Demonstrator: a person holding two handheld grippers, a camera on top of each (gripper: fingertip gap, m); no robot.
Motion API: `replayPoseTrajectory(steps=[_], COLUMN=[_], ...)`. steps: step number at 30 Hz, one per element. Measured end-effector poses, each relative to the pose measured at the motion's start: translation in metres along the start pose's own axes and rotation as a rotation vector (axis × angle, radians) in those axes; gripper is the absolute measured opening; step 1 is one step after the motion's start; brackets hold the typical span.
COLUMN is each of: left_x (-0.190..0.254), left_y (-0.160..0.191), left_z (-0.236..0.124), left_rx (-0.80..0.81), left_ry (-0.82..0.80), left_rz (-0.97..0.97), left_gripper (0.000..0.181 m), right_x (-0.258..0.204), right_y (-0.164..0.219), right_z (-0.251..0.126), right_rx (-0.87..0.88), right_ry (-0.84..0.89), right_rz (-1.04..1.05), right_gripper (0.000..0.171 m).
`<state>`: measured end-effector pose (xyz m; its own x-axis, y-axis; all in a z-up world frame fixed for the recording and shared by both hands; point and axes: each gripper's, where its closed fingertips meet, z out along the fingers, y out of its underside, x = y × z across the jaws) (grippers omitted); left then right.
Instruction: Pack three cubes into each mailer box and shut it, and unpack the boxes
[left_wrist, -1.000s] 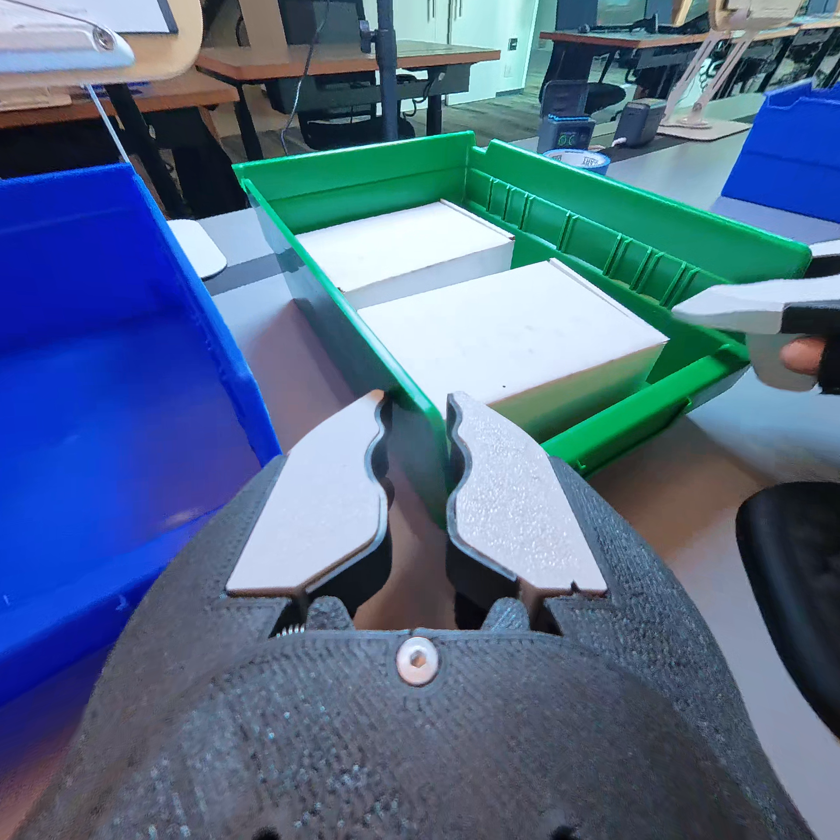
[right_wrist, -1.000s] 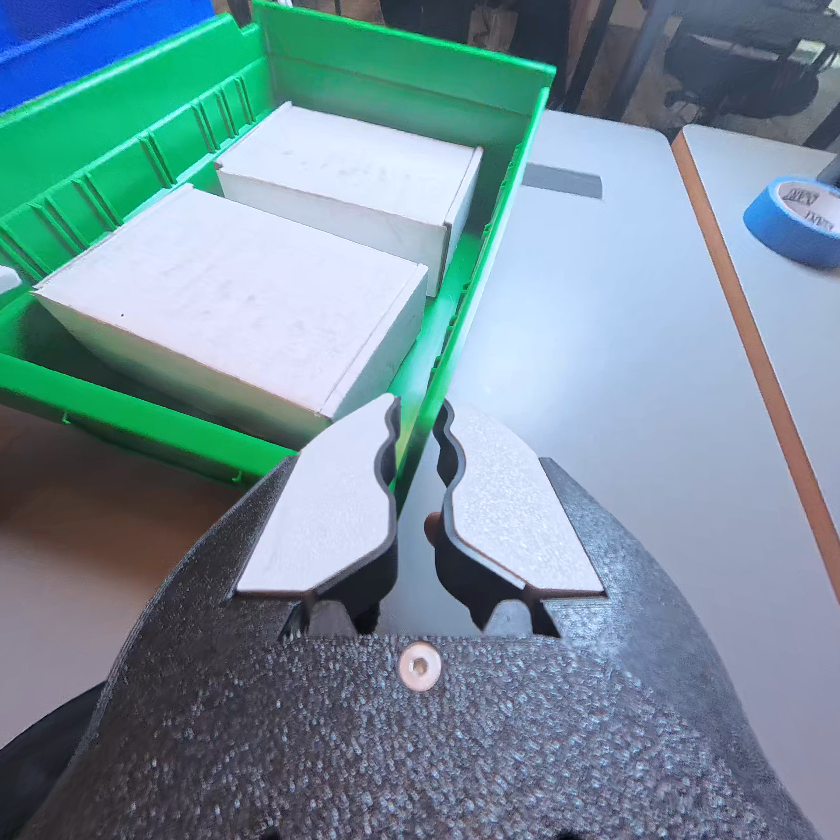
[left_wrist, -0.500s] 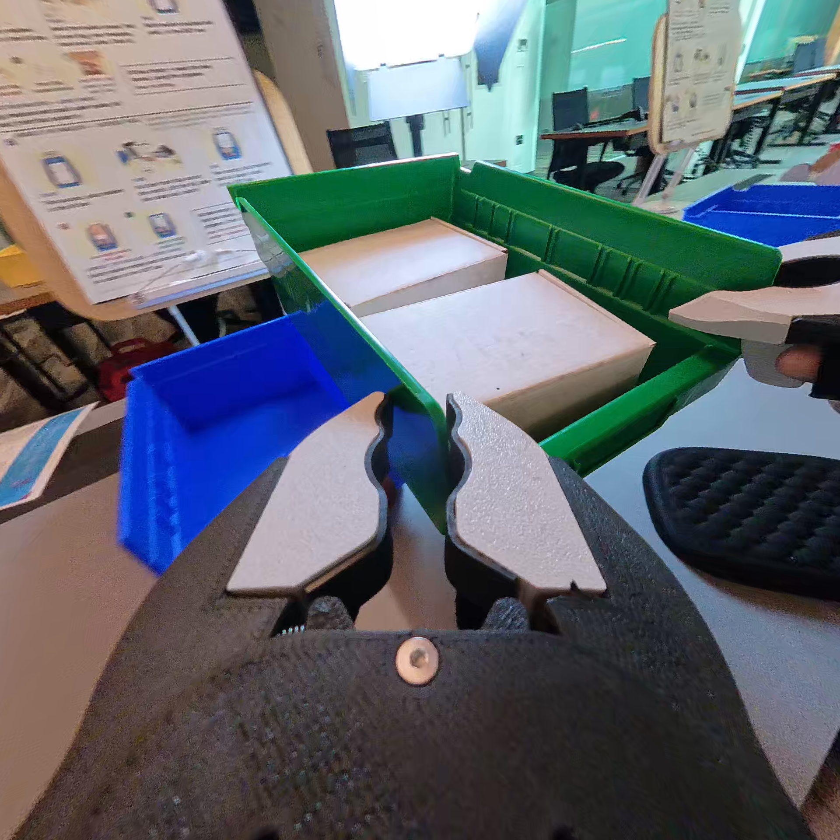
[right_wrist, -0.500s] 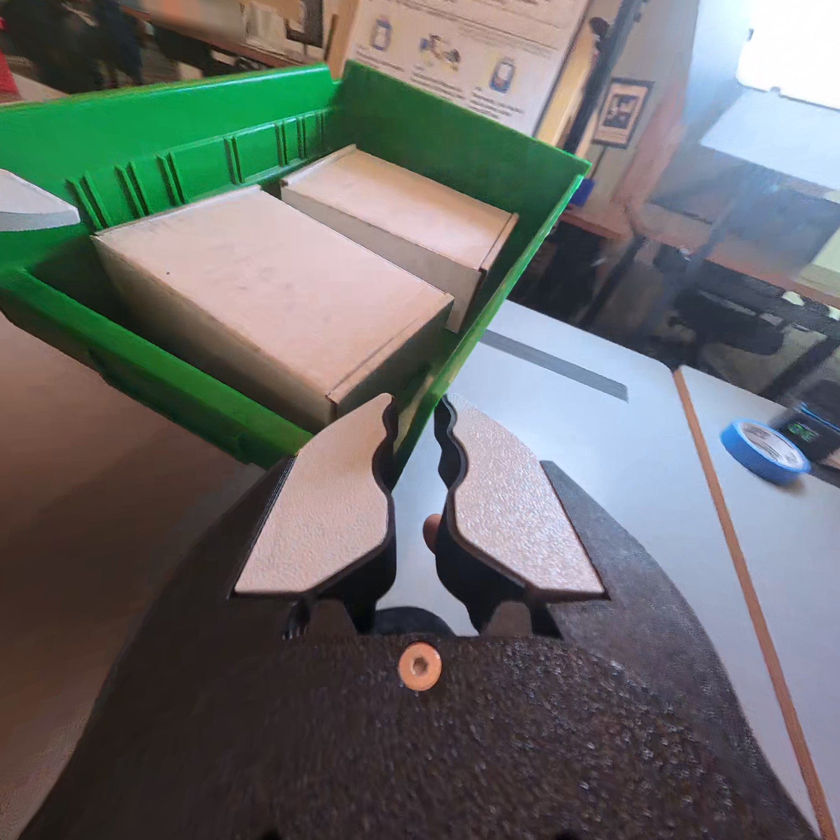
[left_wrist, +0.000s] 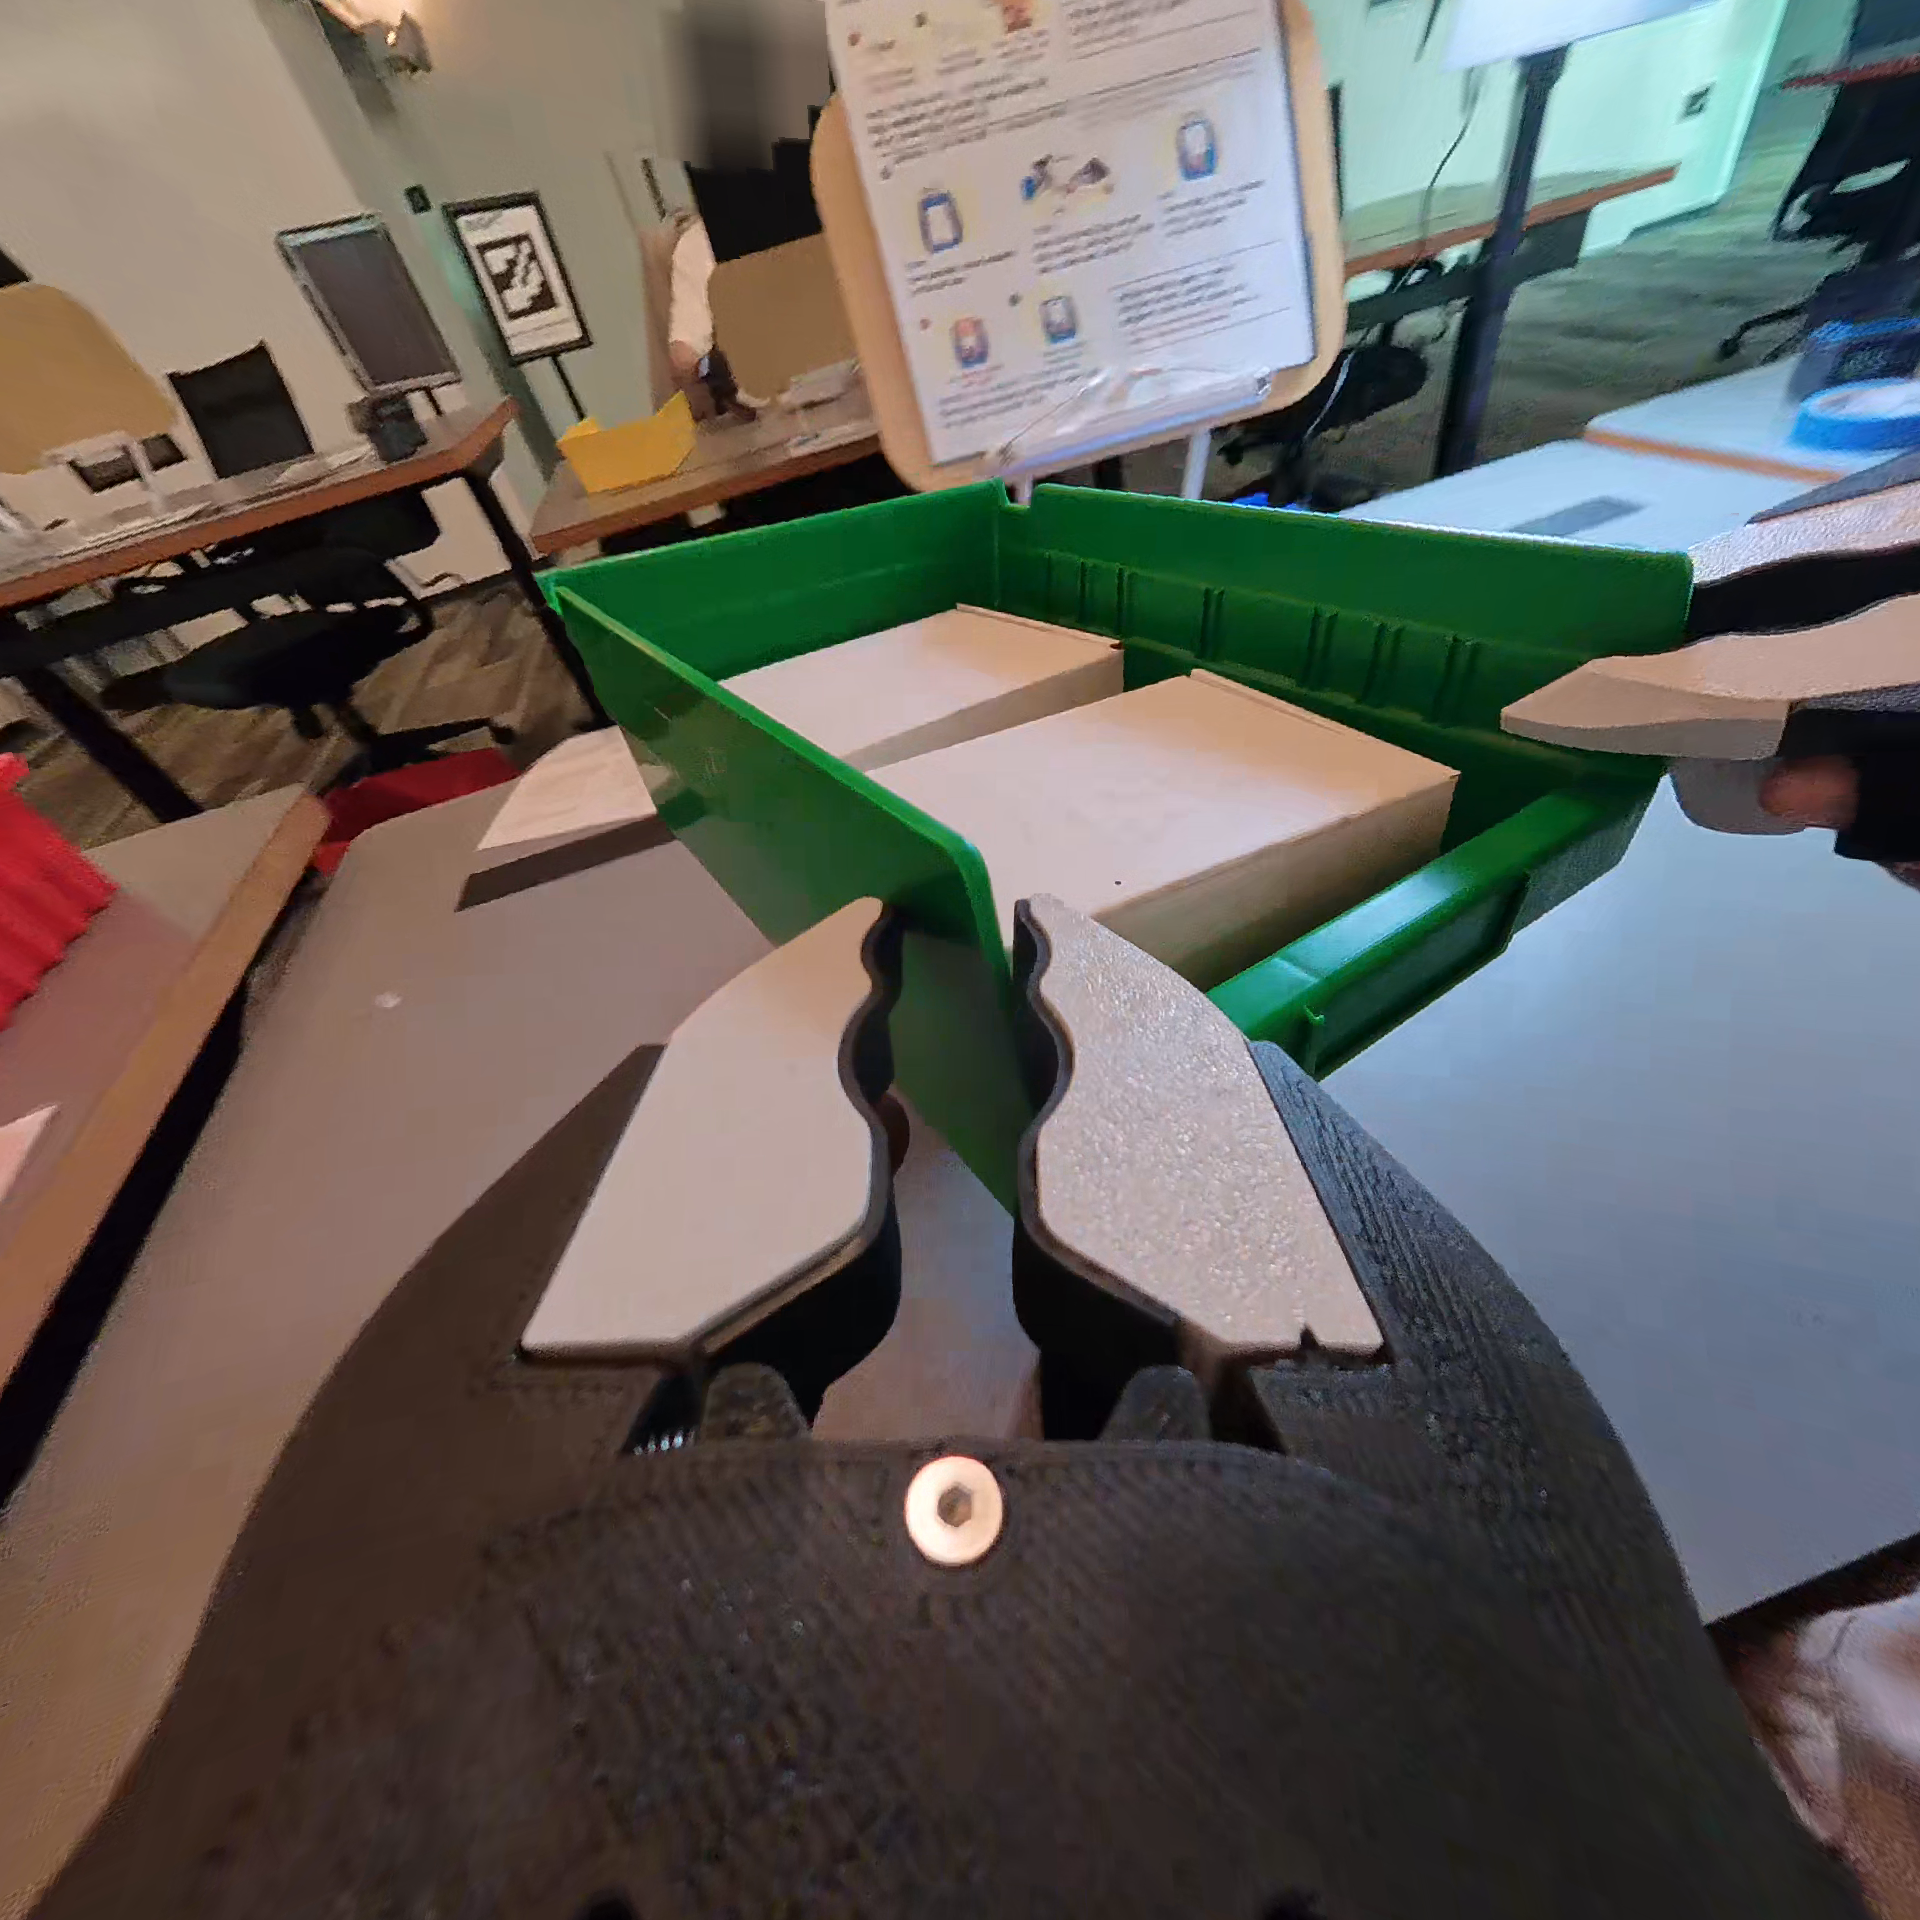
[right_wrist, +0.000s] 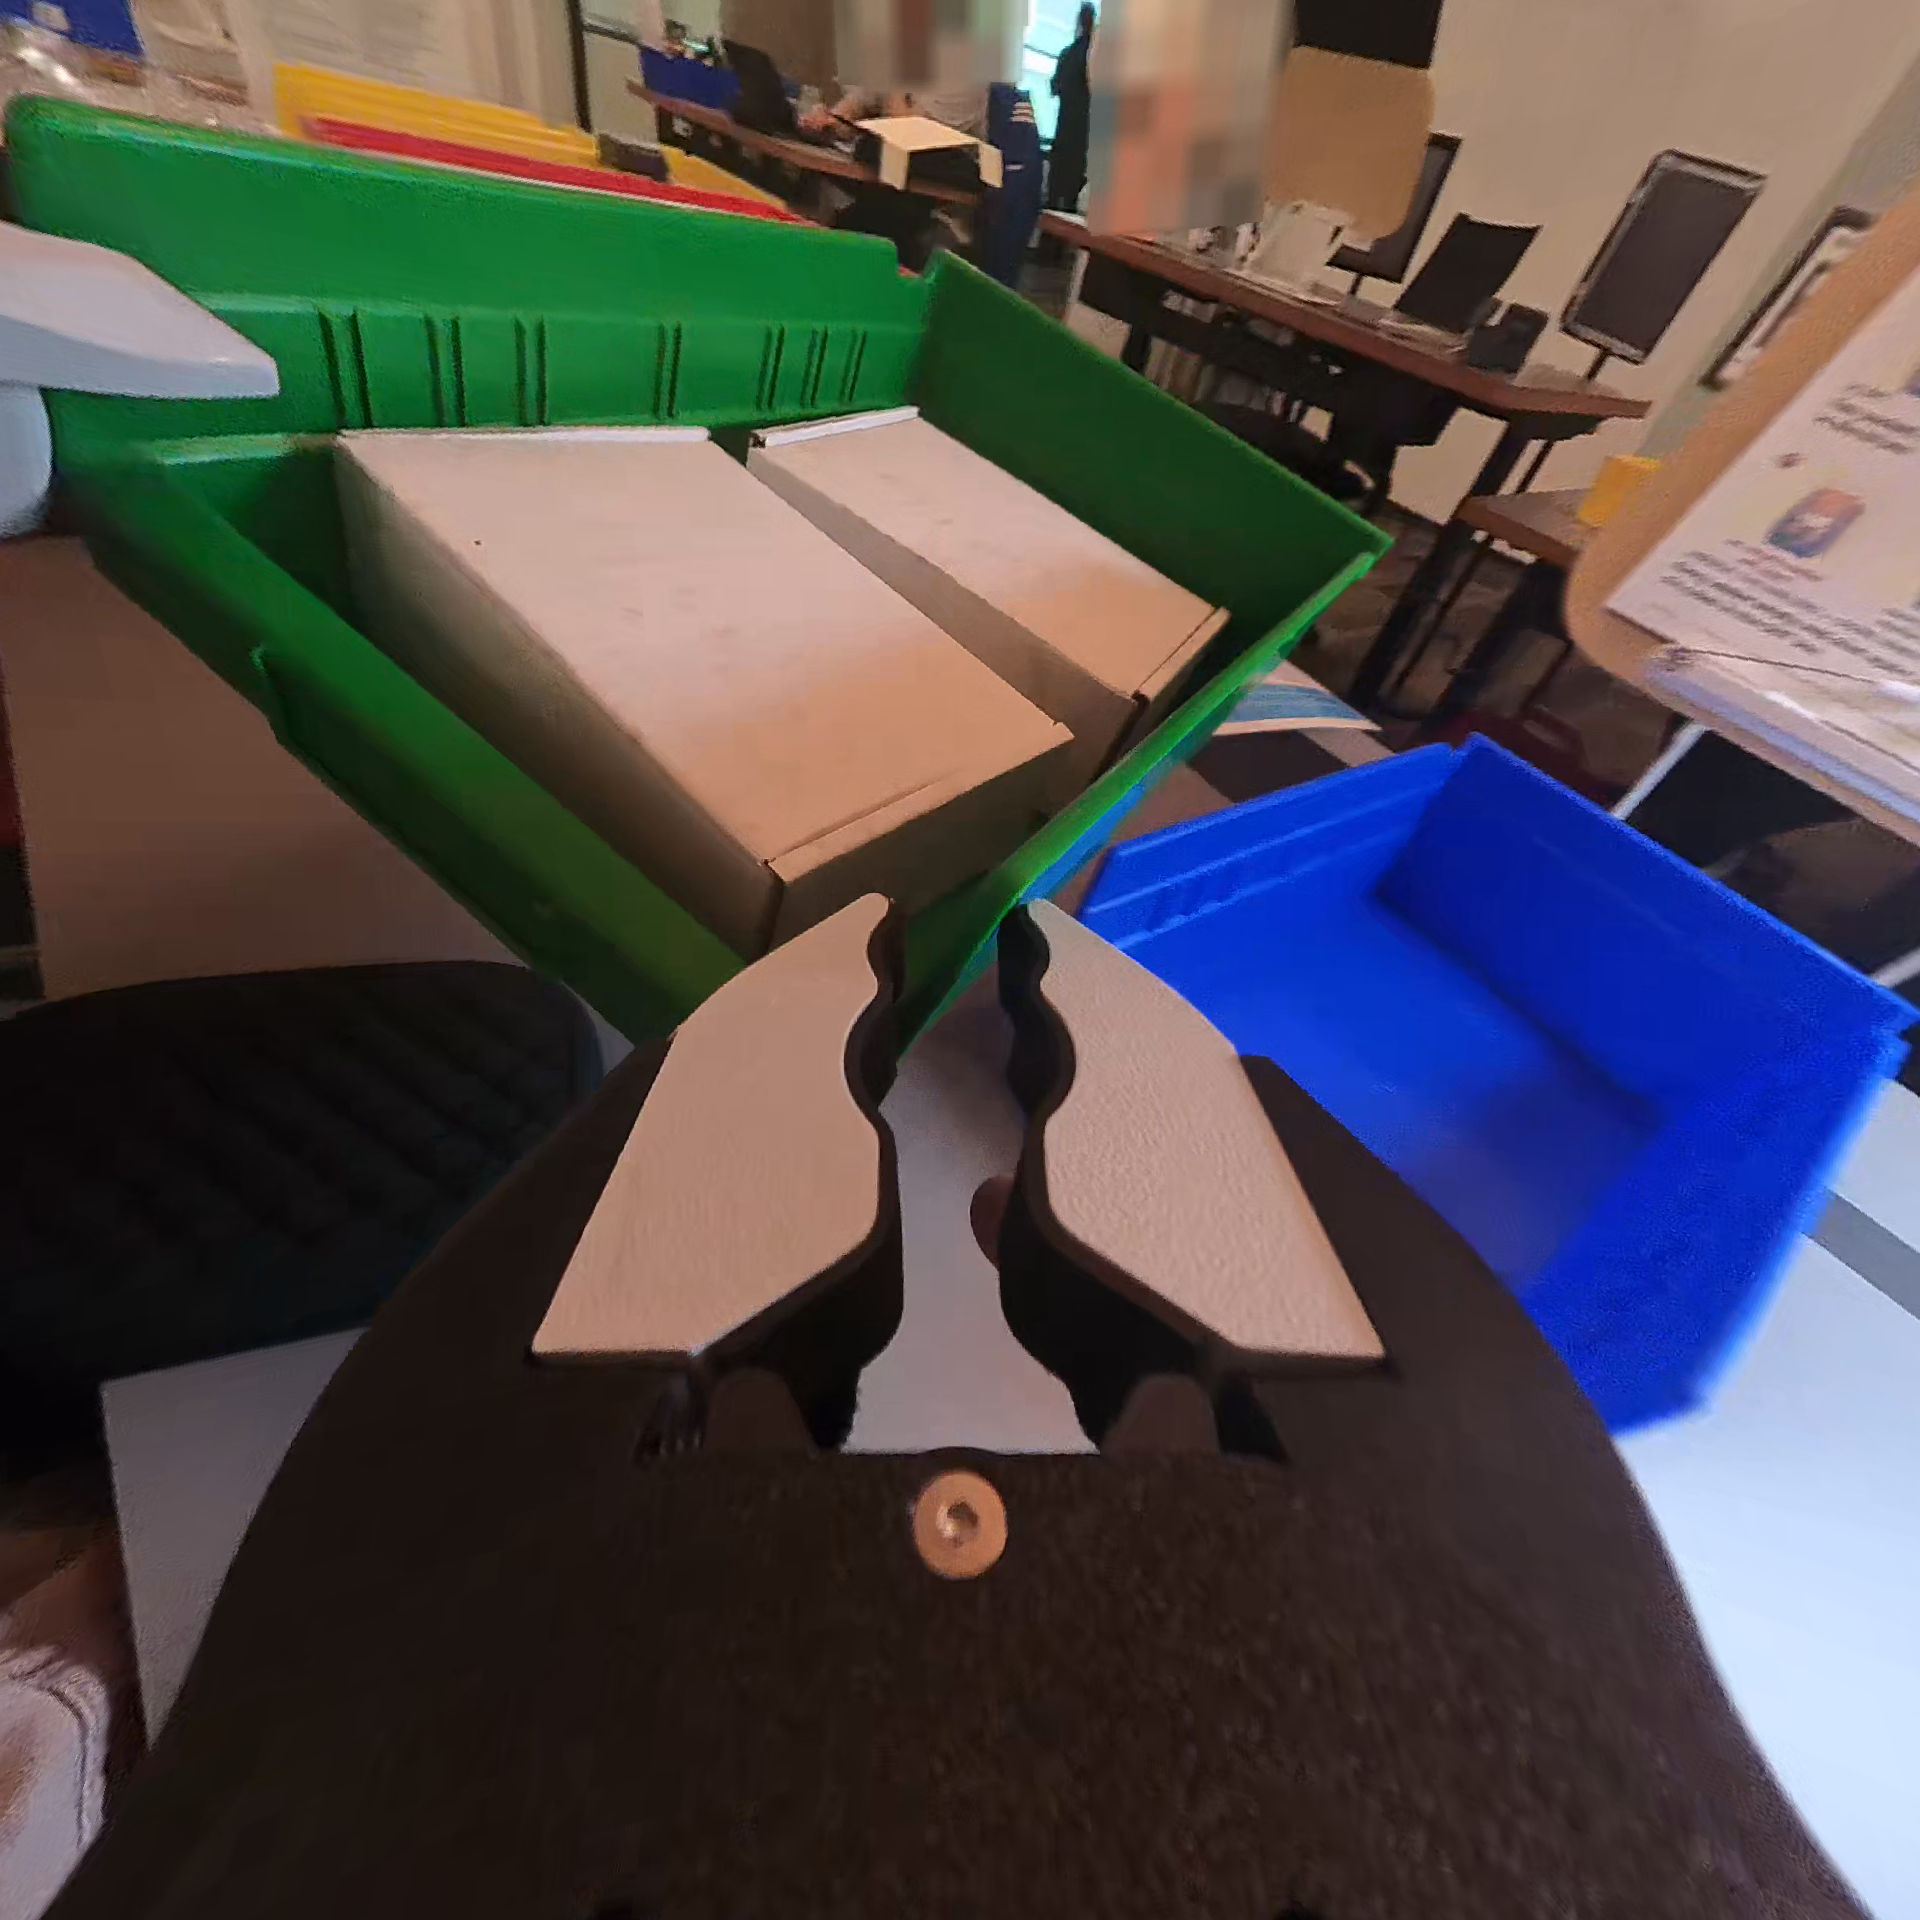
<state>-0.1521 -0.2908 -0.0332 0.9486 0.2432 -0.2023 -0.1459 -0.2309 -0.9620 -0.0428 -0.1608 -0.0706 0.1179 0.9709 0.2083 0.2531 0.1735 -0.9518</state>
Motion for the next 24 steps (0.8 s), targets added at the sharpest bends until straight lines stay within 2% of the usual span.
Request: replayPoseTrajectory(steps=[7,10,13,17,19,22,24], left_x=[-0.049,-0.061,-0.068,-0.069,-0.06,-0.053,-0.05], left_y=[0.049,0.072,0.093,0.125,0.137,0.12,0.103], left_z=[0.0,0.01,0.027,0.063,0.076,0.077,0.072], left_rx=[-0.121,-0.186,-0.224,-0.252,-0.272,-0.214,-0.169], left_ry=[-0.099,-0.141,-0.164,-0.164,-0.131,-0.117,-0.115], left_rz=[-0.004,0.049,-0.013,-0.144,-0.116,-0.054,-0.001], left_gripper=[0.016,0.016,0.016,0.015,0.025,0.033,0.037], right_x=[-0.039,-0.035,-0.026,-0.016,-0.005,0.029,0.054], right_y=[0.036,0.042,0.057,0.061,0.062,0.074,0.092], right_z=[0.071,0.092,0.111,0.1,0.085,0.066,0.06], right_rx=[-0.072,-0.081,-0.175,-0.211,-0.213,-0.275,-0.377], right_ry=[-0.195,-0.162,-0.163,-0.203,-0.2,-0.142,-0.103], right_rz=[0.056,0.019,-0.029,-0.029,-0.038,-0.1,-0.173], right_gripper=[0.019,0.019,0.022,0.045,0.048,0.05,0.055])
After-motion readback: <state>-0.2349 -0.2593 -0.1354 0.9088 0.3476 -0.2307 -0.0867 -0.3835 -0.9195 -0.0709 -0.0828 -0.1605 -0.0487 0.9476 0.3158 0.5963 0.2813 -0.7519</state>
